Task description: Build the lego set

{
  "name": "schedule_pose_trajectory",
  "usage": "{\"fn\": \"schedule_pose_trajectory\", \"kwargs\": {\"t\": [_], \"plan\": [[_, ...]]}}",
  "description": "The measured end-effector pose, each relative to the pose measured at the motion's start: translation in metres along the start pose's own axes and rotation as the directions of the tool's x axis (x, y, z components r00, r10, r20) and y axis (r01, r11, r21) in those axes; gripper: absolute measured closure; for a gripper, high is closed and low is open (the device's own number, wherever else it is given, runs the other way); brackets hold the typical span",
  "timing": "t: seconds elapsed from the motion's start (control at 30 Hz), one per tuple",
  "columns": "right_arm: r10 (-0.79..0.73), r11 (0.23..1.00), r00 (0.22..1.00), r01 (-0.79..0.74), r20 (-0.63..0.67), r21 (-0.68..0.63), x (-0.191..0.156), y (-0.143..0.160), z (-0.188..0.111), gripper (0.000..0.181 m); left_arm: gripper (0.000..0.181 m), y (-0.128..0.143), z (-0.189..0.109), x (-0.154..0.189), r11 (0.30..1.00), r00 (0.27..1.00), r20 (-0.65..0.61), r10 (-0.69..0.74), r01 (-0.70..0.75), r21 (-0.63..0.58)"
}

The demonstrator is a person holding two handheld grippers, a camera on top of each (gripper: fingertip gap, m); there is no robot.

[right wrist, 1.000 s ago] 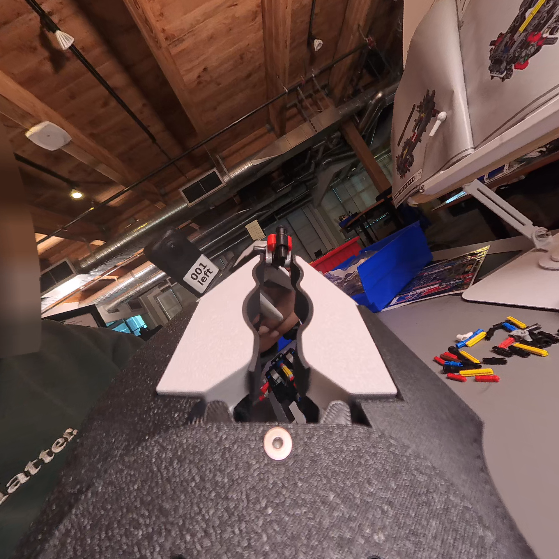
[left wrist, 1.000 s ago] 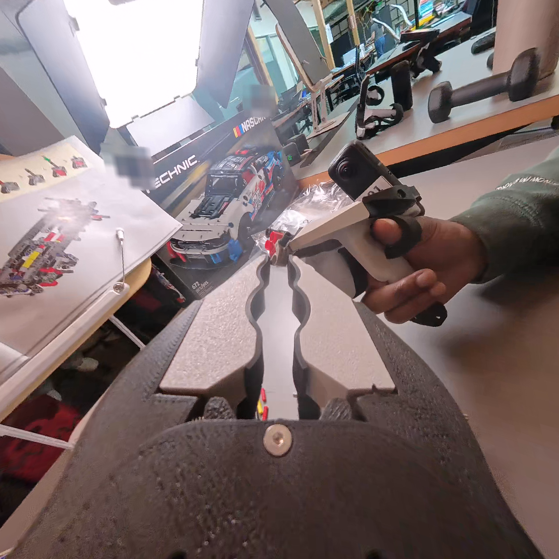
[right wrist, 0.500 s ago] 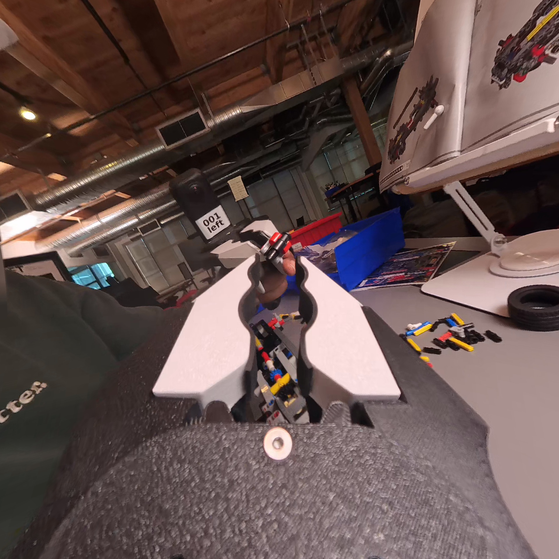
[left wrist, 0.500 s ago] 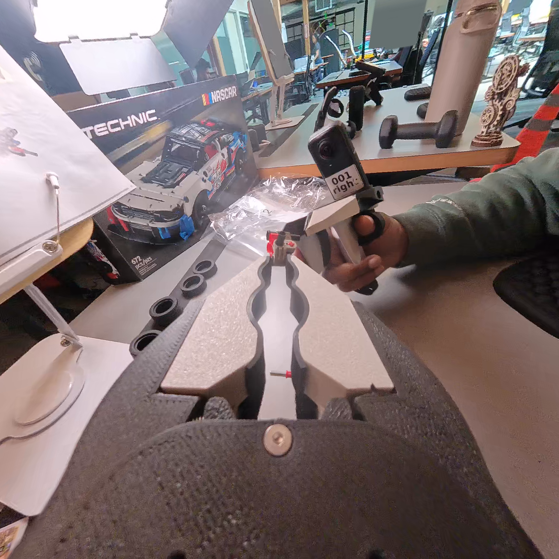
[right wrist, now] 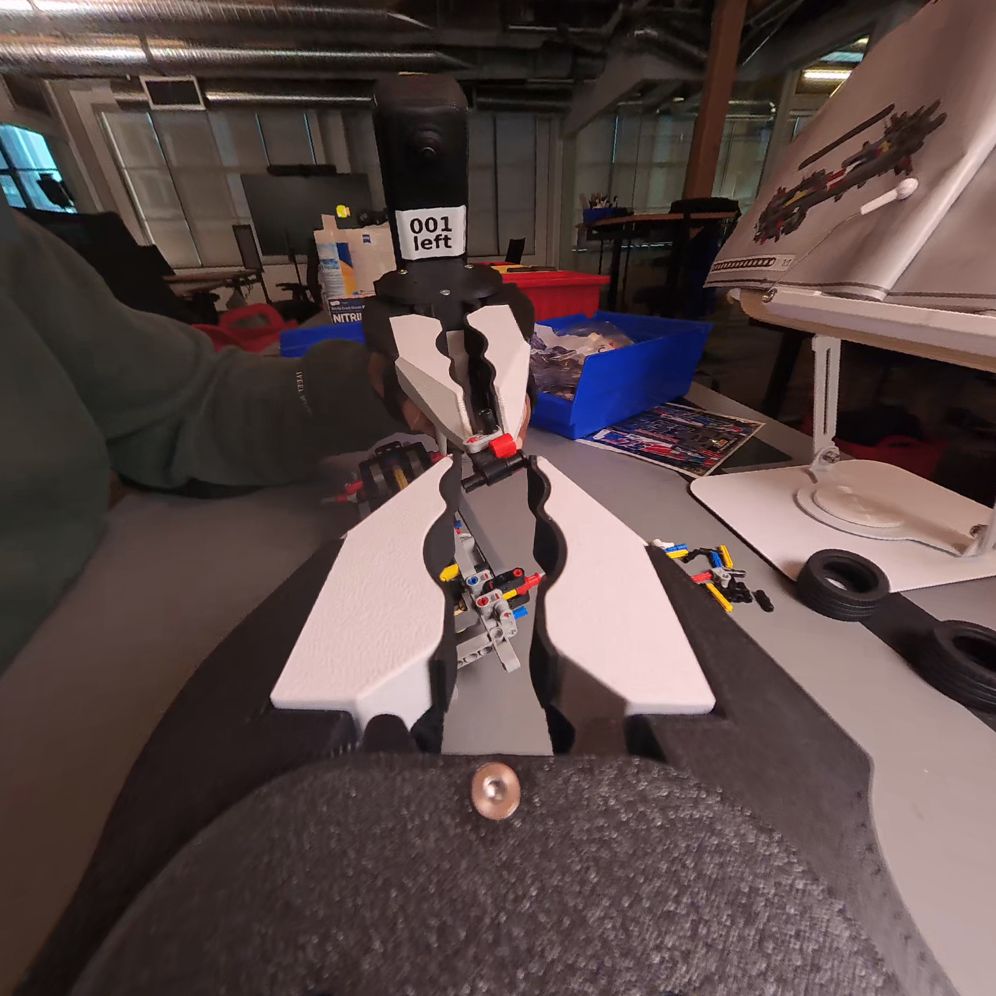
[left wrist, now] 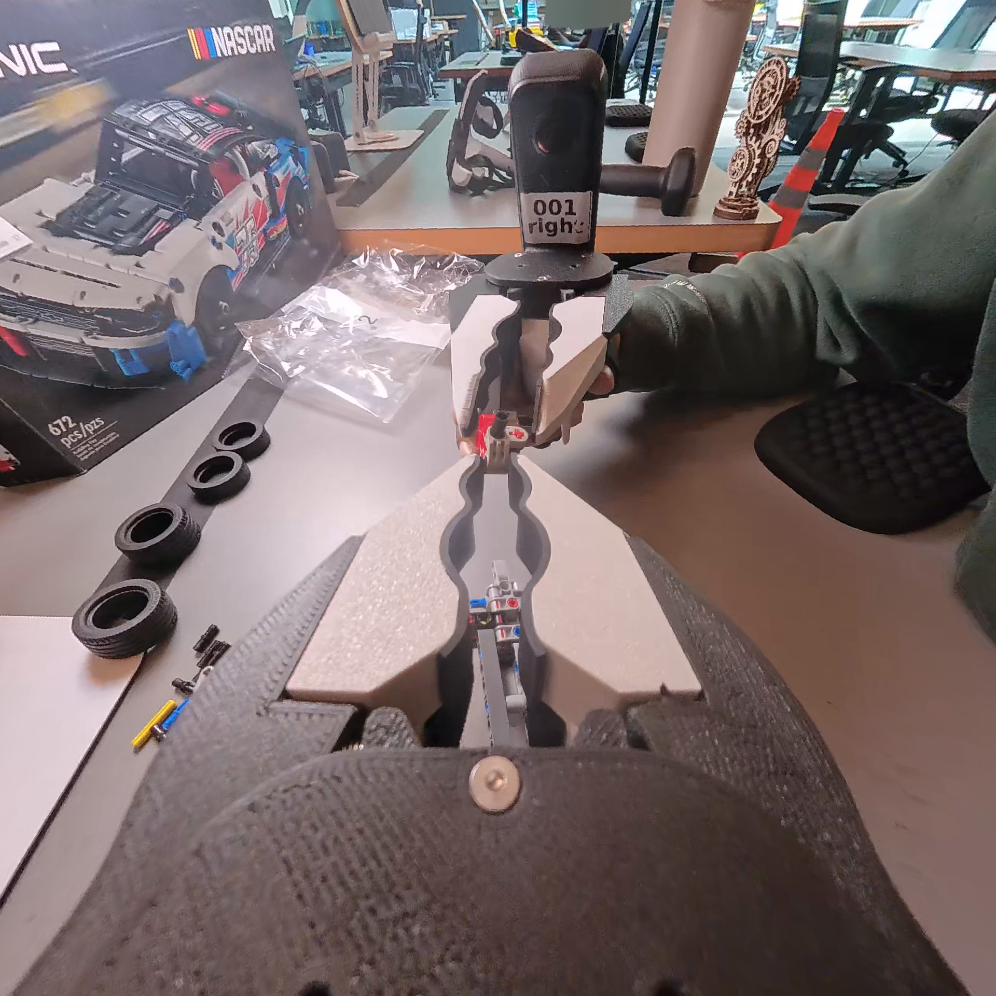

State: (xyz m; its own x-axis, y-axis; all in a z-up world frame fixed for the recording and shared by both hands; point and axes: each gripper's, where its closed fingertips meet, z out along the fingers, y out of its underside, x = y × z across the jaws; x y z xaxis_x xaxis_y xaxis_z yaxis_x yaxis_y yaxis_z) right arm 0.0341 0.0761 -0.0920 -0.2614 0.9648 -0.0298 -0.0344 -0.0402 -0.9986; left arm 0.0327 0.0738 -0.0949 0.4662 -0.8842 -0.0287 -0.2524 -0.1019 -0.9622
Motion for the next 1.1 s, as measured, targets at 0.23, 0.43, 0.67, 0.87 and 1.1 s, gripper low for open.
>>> {"fn": "schedule_pose_trajectory", "kwargs": {"t": [0.23, 0.43, 0.67, 0.87, 1.1], "plan": [[0.019, 1.0, 0.999, -0.019, 0.036, -0.014, -0.003, 0.003, -0.001, 0.158, 0.174, 0.007, -0.001, 0.0, 1.0, 0.999, -0.031, -0.019, 0.018, -0.024], [0.02, 0.999, 0.998, -0.017, 0.06, -0.049, -0.005, 0.01, -0.002, 0.16, 0.175, 0.014, 0.001, 0.003, 0.999, 0.998, -0.06, -0.021, 0.018, -0.05], [0.017, 0.997, 0.996, -0.01, 0.086, -0.082, -0.008, 0.017, -0.002, 0.163, 0.176, 0.019, 0.003, 0.006, 0.997, 0.997, -0.078, -0.023, 0.017, -0.072], [0.008, 0.995, 0.996, 0.0, 0.083, -0.103, -0.006, 0.021, -0.003, 0.158, 0.176, 0.022, 0.003, 0.005, 0.997, 0.997, -0.079, -0.026, 0.019, -0.08], [-0.004, 0.991, 0.996, 0.016, 0.084, -0.134, -0.005, 0.029, -0.003, 0.158, 0.176, 0.027, 0.004, 0.003, 0.995, 0.996, -0.079, -0.028, 0.021, -0.093]]}}
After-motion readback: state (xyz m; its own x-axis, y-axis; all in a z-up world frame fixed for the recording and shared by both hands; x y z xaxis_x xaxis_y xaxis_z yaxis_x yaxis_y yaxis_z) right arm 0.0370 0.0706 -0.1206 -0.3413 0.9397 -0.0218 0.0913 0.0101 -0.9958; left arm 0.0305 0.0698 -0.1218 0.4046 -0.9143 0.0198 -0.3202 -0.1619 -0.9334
